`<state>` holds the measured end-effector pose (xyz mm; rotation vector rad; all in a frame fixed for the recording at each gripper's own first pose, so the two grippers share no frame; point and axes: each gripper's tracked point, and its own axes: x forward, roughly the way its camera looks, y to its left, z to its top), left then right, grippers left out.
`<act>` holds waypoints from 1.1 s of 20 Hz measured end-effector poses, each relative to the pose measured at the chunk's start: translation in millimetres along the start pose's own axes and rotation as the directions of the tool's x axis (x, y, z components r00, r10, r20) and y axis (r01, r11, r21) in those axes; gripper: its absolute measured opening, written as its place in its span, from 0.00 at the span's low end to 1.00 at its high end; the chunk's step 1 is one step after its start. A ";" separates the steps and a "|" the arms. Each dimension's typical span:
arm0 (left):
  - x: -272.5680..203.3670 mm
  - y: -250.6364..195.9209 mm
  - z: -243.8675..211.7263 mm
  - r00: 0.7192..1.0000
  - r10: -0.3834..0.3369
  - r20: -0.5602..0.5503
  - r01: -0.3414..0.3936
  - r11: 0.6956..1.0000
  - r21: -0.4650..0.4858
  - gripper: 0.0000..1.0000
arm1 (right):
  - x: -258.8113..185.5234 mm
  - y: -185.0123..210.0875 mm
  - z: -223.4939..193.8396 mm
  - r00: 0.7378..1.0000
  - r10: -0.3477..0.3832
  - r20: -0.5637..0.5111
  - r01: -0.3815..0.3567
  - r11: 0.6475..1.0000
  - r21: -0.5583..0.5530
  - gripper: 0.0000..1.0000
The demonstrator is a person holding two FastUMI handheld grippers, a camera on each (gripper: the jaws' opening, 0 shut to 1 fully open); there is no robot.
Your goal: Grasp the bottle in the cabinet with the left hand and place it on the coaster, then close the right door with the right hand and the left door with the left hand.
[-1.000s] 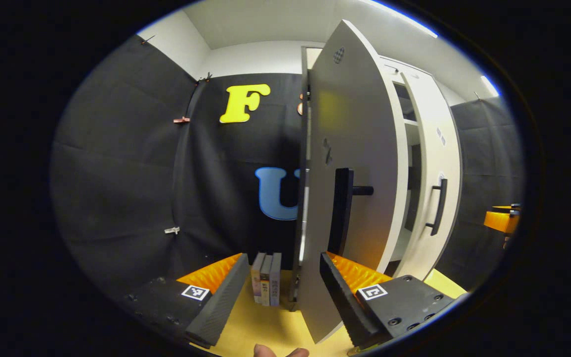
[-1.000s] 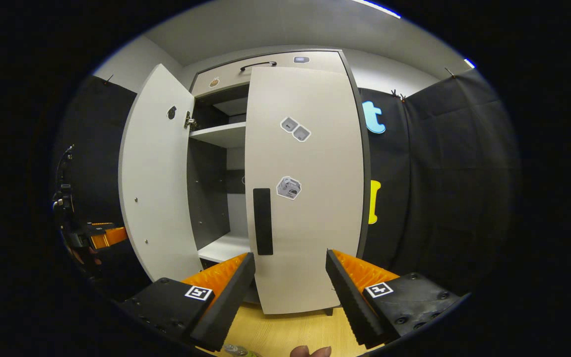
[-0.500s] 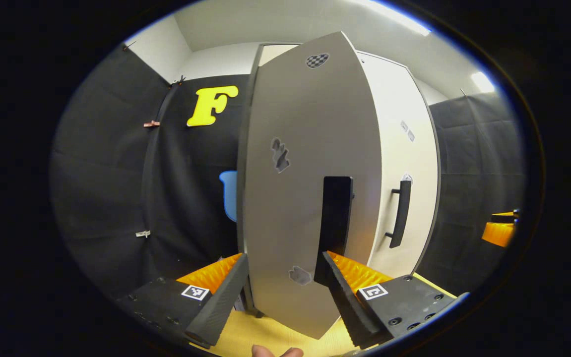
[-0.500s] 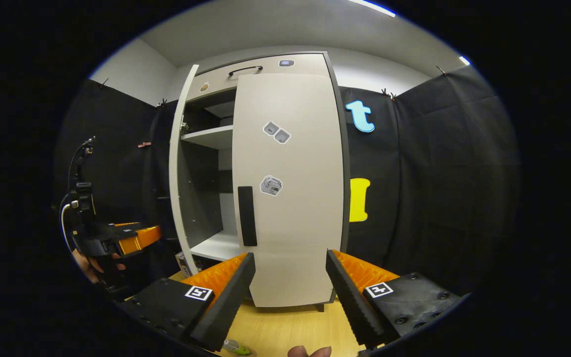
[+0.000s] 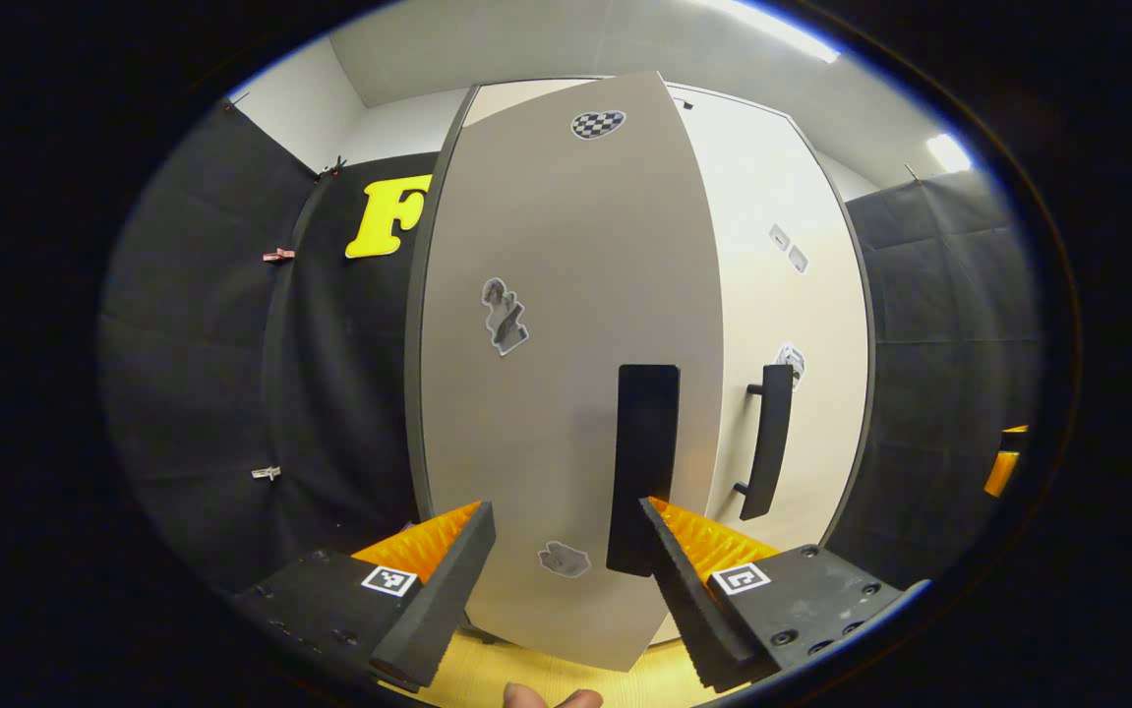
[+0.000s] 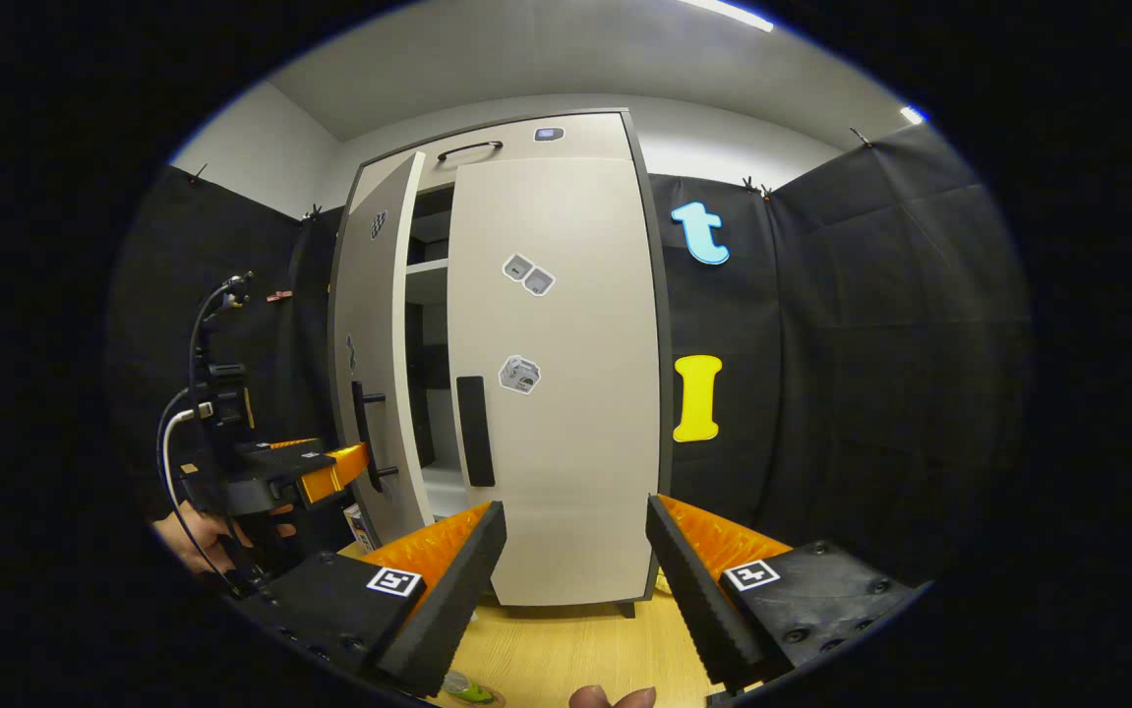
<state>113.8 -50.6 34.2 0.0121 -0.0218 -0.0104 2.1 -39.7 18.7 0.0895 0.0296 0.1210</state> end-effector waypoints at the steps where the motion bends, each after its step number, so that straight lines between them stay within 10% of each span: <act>1: 3.4 -4.2 -0.9 1.000 0.001 0.001 -0.001 1.000 0.004 0.93 | 0.0 0.0 -1.1 1.000 0.000 -0.001 0.000 1.000 0.000 0.96; 22: -6.0 -7.4 4.1 1.000 -0.004 -0.009 0.004 1.000 0.029 0.93 | -6.1 0.8 2.4 1.000 0.014 -0.008 -0.014 1.000 -0.002 0.96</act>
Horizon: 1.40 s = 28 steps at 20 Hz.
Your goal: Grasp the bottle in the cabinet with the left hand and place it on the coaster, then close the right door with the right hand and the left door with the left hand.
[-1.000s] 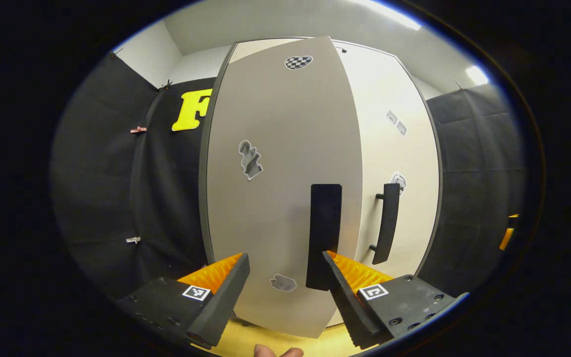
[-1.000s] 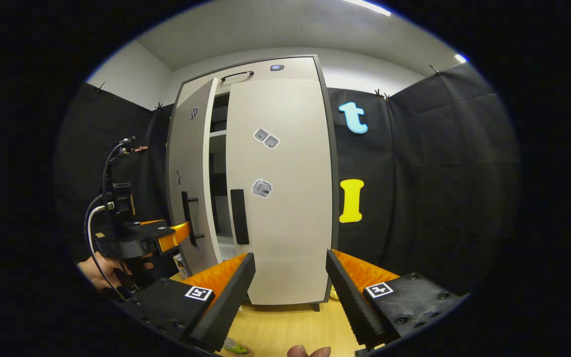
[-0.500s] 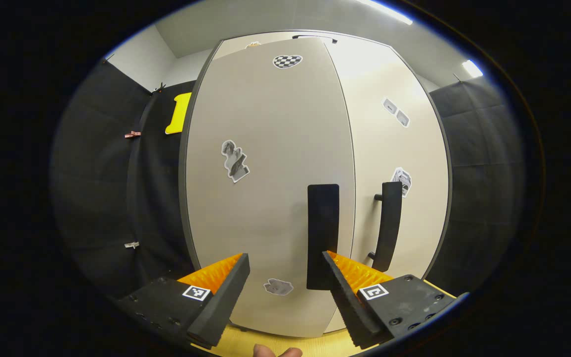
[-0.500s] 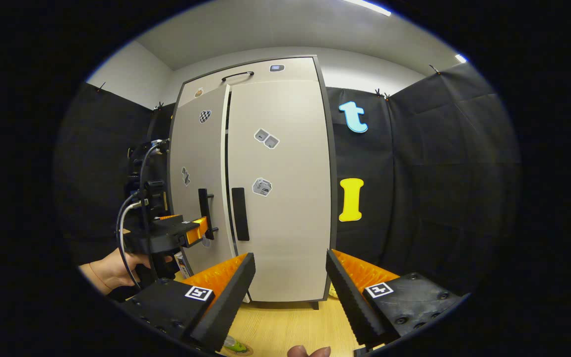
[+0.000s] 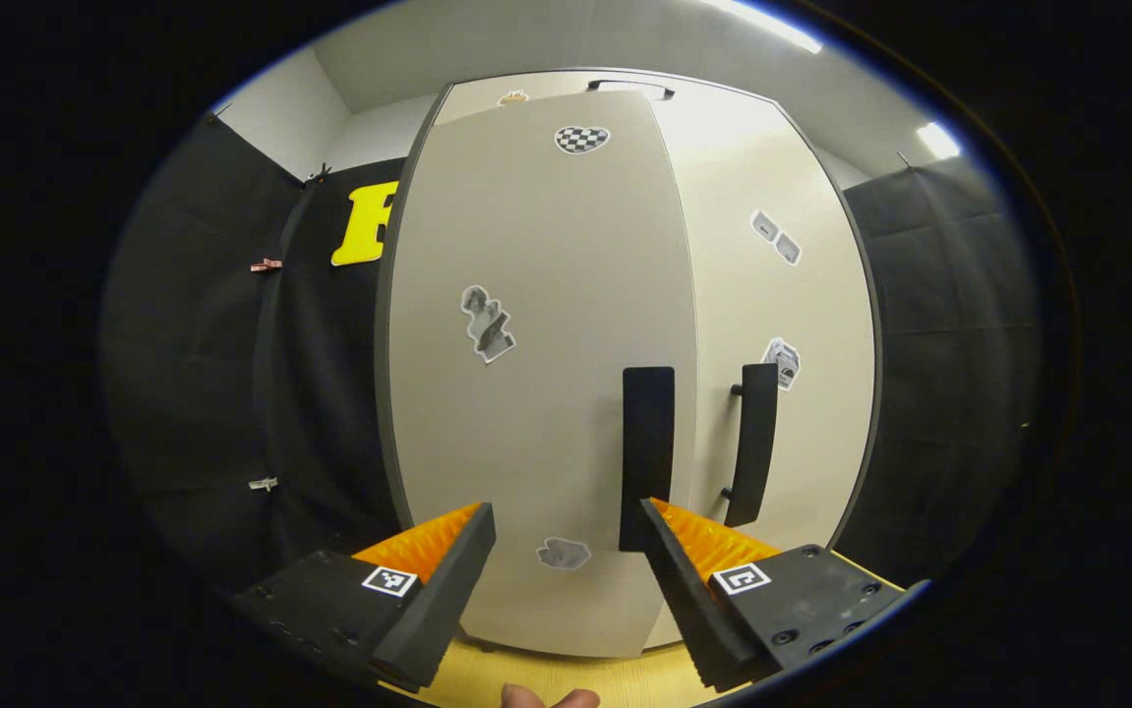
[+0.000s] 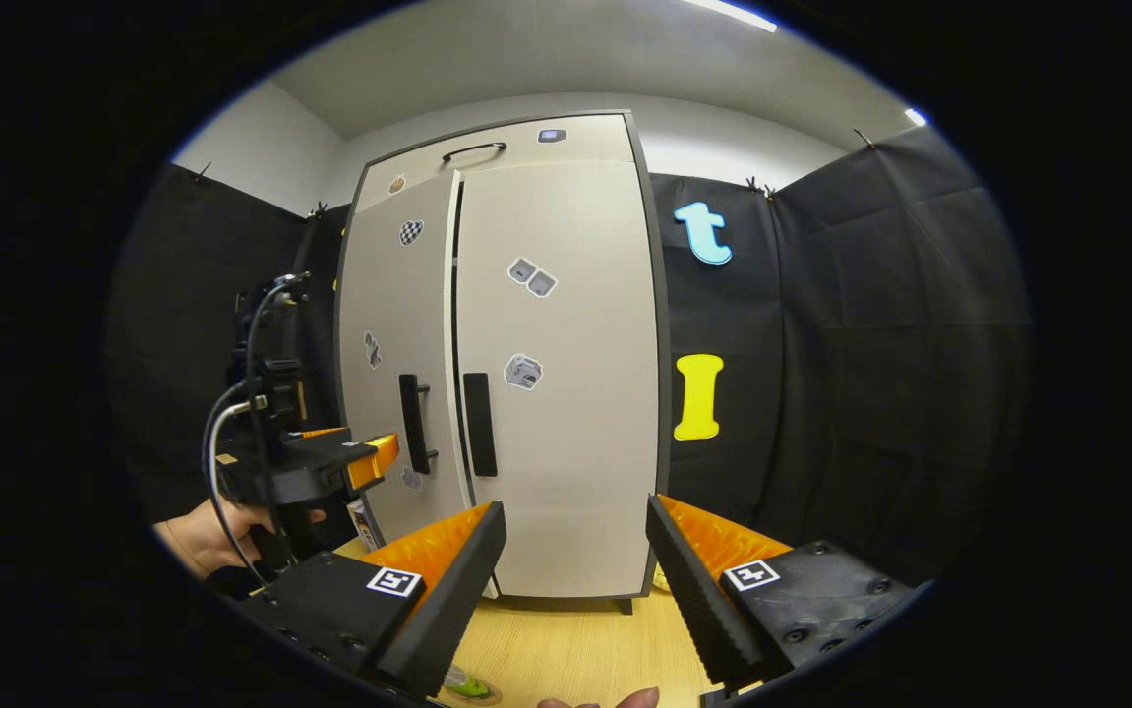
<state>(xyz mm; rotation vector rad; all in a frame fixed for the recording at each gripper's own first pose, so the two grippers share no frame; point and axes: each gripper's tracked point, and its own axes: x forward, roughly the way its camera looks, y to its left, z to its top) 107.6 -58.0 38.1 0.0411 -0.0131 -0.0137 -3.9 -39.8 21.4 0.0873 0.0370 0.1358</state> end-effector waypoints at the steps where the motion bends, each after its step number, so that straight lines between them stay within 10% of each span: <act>1: -8.5 1.8 0.2 1.000 0.001 0.000 -0.001 1.000 0.000 0.93 | 1.0 1.2 -0.2 1.000 0.002 0.002 -0.002 1.000 0.002 0.96; 28: -169.2 69.4 -0.2 1.000 0.026 0.013 -0.025 0.998 -0.058 0.93 | -8.4 12.5 10.8 0.995 -0.066 0.075 0.068 0.997 -0.022 0.97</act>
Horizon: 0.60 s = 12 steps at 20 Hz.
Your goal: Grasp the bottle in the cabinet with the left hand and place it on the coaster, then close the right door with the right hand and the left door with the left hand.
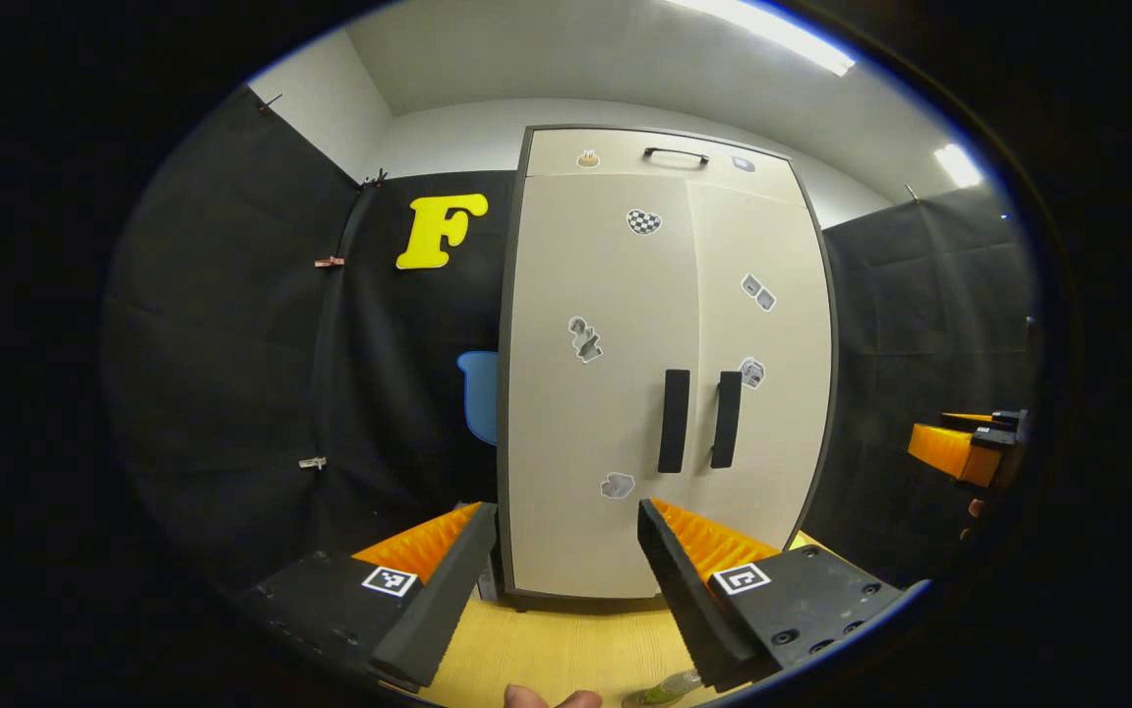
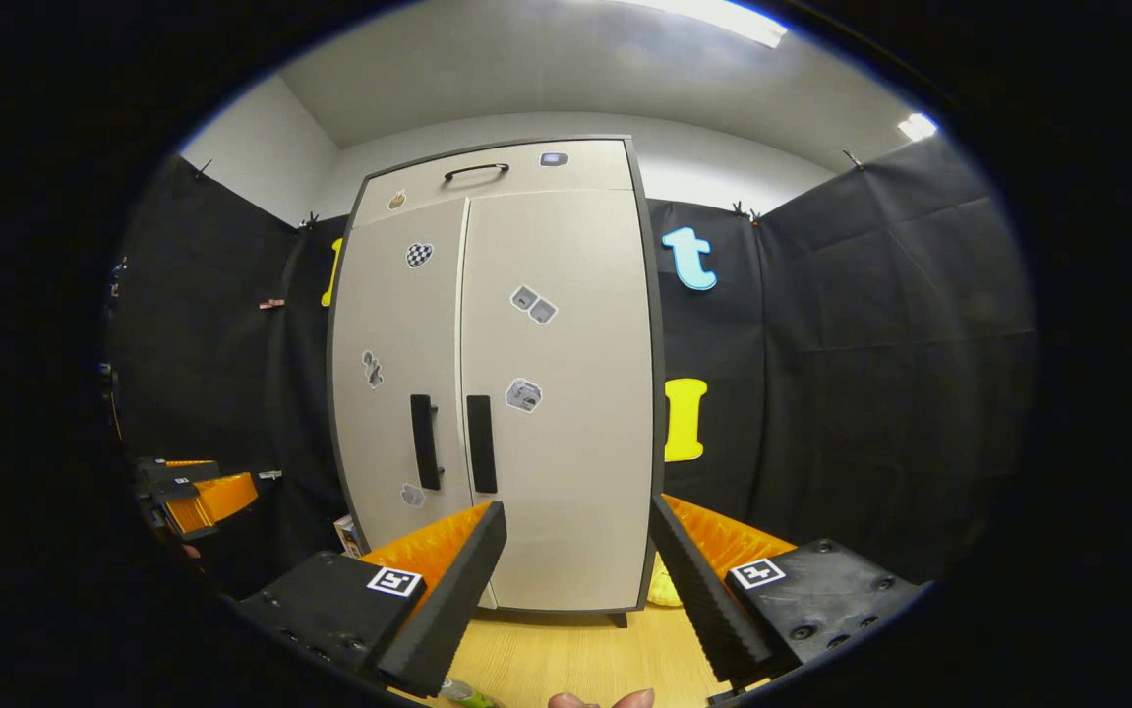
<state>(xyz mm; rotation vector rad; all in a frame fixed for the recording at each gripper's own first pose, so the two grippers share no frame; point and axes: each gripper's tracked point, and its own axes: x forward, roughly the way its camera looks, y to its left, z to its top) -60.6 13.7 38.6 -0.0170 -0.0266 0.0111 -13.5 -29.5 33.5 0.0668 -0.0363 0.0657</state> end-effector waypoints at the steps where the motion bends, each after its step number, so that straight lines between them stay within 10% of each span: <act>1: 2.2 3.4 1.8 1.000 0.003 0.001 -0.003 1.000 0.006 0.94 | -0.3 -0.1 -1.6 1.000 0.000 -0.004 0.000 1.000 0.000 0.97; 12: 3.8 -8.8 -0.4 1.000 -0.016 0.008 0.015 0.998 0.056 0.94 | -1.6 -3.0 -2.1 1.000 -0.006 -0.009 0.006 1.000 -0.004 0.97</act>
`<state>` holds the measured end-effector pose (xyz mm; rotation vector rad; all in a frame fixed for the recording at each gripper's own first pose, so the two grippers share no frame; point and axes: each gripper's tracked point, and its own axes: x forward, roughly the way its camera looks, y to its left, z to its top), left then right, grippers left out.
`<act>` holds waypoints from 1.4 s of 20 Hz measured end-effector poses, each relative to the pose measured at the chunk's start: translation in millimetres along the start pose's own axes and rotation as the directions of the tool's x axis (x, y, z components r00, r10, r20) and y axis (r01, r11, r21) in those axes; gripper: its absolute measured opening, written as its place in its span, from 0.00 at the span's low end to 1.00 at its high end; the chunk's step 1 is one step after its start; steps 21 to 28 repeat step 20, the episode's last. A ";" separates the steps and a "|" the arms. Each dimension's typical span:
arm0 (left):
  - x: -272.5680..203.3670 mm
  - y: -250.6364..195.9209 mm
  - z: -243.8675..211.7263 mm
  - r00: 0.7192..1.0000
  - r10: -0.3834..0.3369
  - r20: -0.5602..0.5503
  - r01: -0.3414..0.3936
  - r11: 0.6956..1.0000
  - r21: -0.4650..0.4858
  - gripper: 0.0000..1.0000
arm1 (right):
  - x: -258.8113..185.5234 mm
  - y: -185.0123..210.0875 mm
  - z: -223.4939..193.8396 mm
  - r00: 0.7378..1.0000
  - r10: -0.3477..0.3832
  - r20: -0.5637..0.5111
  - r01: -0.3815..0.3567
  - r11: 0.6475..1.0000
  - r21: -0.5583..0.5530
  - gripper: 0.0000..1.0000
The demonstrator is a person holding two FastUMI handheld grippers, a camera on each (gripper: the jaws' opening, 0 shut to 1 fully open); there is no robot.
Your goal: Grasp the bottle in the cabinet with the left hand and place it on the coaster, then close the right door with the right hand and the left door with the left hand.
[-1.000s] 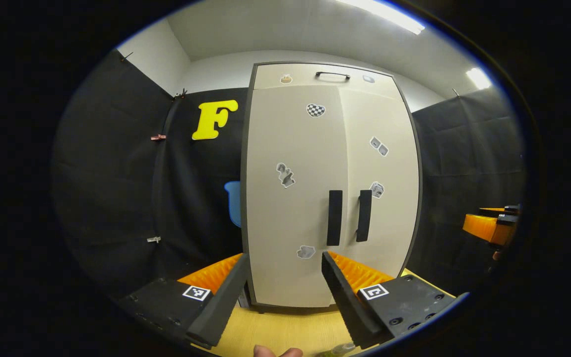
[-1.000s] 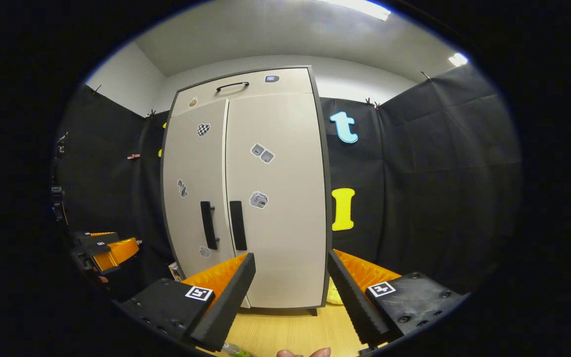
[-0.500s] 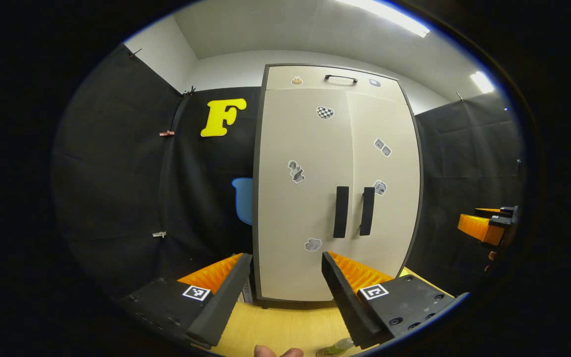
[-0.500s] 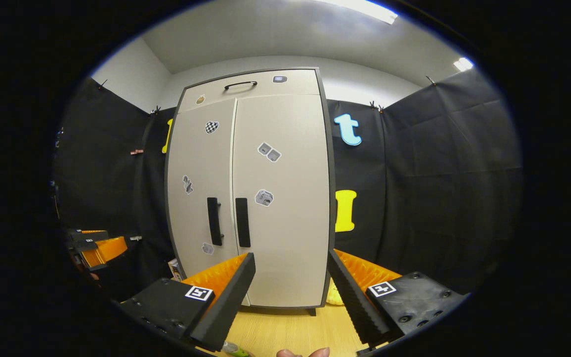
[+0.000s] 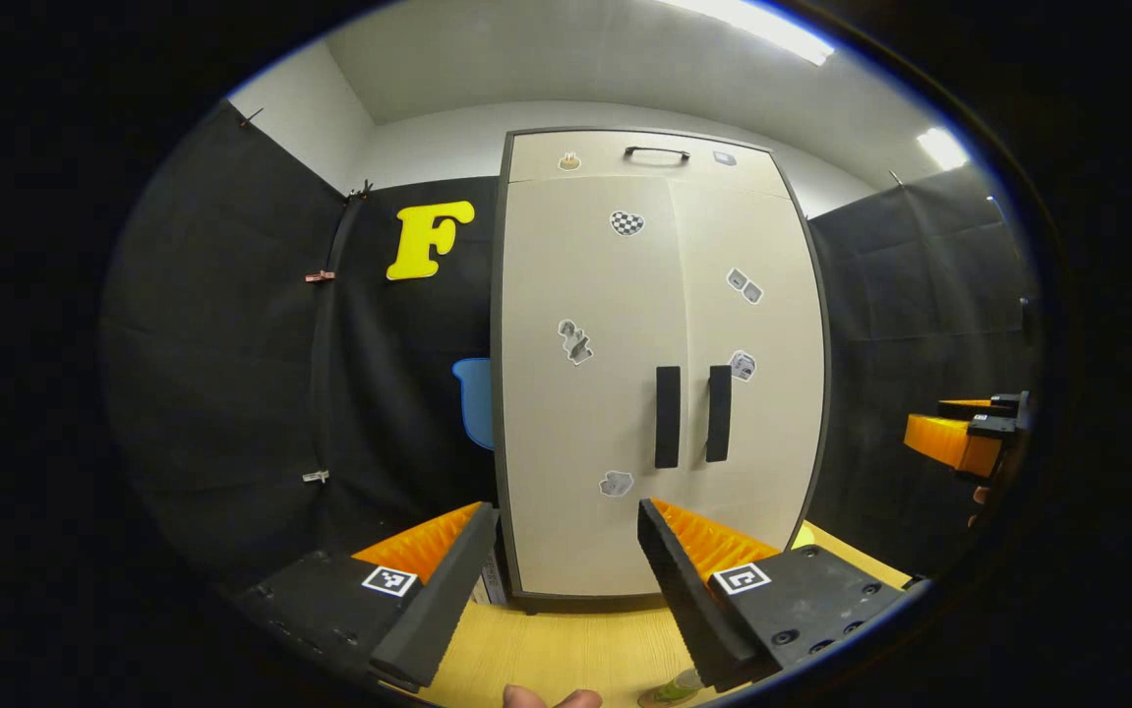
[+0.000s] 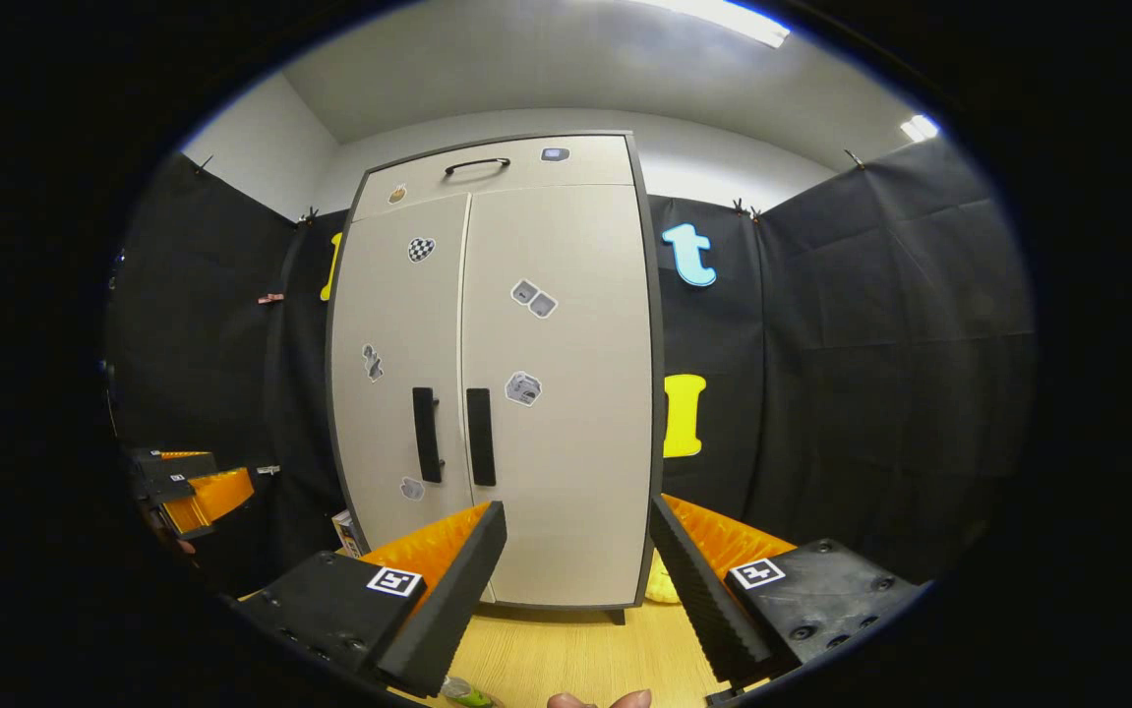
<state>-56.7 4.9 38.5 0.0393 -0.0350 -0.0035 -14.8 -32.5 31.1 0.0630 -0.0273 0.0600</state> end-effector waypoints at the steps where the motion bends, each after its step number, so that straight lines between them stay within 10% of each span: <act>1: 0.7 -0.6 -1.0 1.000 -0.003 -0.001 0.003 1.000 0.000 0.94 | -0.1 -0.8 0.6 1.000 -0.003 0.001 0.003 1.000 -0.002 0.97; 28: 2.0 -5.3 -2.1 1.000 -0.002 0.000 0.002 1.000 -0.016 0.94 | -0.8 -0.5 2.1 1.000 -0.012 0.008 0.013 1.000 -0.027 0.97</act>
